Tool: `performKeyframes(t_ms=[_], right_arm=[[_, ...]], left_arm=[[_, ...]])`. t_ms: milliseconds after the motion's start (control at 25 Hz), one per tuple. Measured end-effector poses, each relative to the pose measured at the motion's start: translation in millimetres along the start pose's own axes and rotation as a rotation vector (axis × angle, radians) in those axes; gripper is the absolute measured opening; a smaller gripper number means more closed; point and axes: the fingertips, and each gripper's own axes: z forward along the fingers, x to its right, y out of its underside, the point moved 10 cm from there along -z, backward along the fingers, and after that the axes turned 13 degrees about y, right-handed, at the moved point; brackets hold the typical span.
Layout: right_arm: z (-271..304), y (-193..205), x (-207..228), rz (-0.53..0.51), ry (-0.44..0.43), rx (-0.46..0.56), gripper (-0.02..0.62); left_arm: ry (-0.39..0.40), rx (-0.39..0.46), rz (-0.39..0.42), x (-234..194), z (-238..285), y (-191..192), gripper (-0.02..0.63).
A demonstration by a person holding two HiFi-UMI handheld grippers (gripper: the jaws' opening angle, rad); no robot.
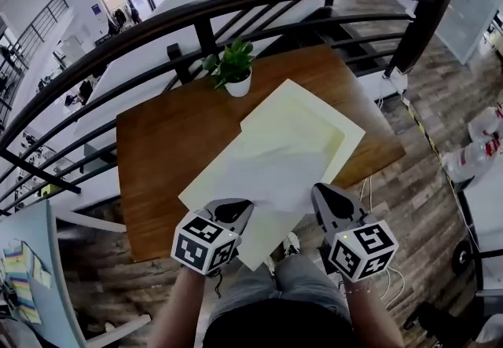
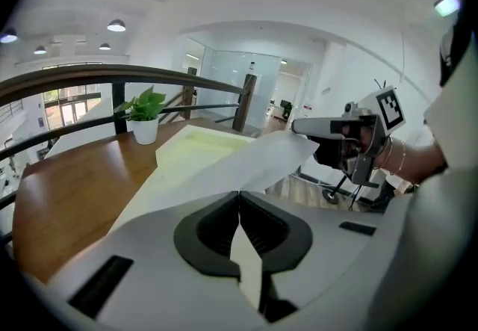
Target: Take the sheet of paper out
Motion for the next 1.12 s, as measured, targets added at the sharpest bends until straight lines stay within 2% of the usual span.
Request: performKeyframes(t_ms=[280,640,1120], right_arm=[[-2,-30,8,-0.019,-0.009,0.081,0.028],[6,-57,-1,-0.021,-0.039,0.161,0.028],[16,-69,-8,-0.083,-0.098,0.175,0.027]], left_arm=[[-0.046,0.15,-0.002,-2,-18,-29,0.02],[-0.095,0.293,0.012,-1,-34,-62,0.02],[-0.167,0.442,-0.007,2,-36,-84,0.02]])
